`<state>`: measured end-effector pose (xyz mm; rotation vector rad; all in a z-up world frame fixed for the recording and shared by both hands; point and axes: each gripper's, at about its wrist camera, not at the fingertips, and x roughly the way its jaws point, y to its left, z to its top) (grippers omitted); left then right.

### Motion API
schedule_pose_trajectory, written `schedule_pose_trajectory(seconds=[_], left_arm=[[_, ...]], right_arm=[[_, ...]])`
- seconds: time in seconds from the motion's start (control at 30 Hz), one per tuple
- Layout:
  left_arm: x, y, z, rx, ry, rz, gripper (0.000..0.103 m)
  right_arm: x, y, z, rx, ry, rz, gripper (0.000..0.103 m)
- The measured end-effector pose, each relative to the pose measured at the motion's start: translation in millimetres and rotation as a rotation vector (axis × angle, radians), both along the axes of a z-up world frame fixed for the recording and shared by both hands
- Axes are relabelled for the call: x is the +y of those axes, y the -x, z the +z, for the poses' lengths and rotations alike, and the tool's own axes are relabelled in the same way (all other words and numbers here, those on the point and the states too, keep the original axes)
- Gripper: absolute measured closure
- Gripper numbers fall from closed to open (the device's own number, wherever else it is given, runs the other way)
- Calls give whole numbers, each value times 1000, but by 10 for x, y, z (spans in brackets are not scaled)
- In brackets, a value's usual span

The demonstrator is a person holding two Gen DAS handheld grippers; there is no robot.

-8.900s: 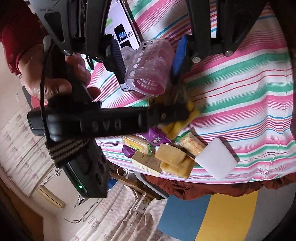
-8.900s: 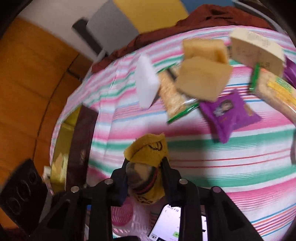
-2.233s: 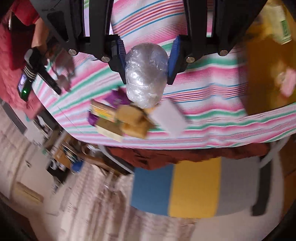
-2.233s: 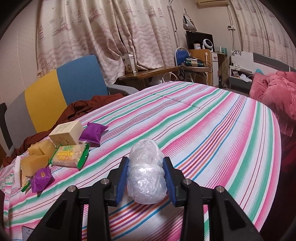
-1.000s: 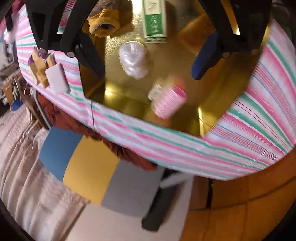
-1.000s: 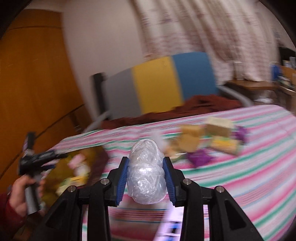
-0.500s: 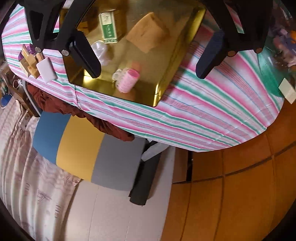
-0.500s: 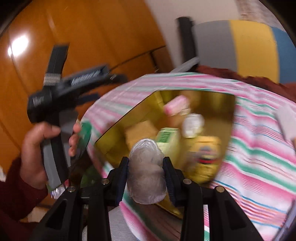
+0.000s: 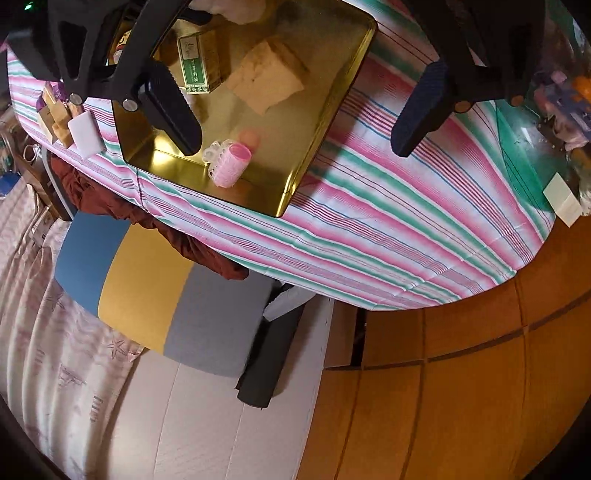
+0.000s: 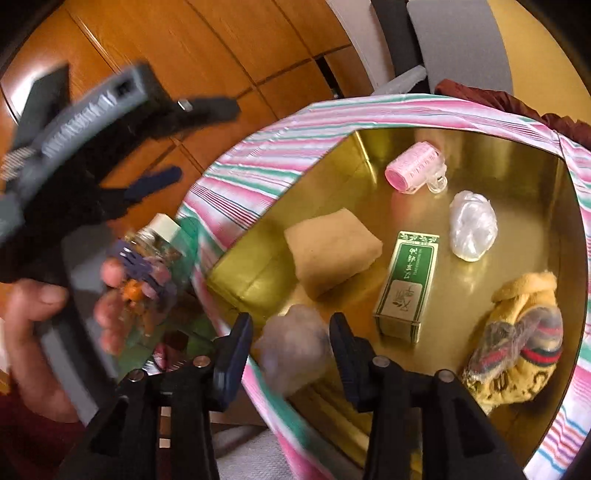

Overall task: Organize objects
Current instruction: 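Carry both plastic-wrapped balls over the gold tray and open both tools, then grasp the purple snack packet with the right tool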

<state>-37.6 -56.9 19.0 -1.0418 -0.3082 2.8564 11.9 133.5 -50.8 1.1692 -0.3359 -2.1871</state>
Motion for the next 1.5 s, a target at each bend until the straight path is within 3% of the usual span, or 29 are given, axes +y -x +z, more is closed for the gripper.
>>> schedule_pose_trajectory(seconds=[0.3,0.57,0.83,1.07,1.13,1.3,1.5], left_arm=[[250,-15,-28,-17,-10,-54,0],[773,-94,-33,-40,-5,-192,0],[1440,-221,-110,-118,-15,-352,0],[2001,-392,-152,-152,16,-485,0],[2126,-424,-178,-169,16,-510,0],[2339,-533,-213,-191,35,-573,0],[2432,-624,-212,-198,49,-607,0]], right_arm=[[791,-330,277,68,68,-177,57],[1744,-591,435,87,-16,-421,57],[2770,-915,218,11,-144,-659,54],[3368,-1144,-23,-64,-179,-785,51],[3460,-1166,-67,-68,-171,-803,46],[3623,-1014,-79,-53,-241,-820,46],[3910,-516,-102,-50,-291,-826,46]])
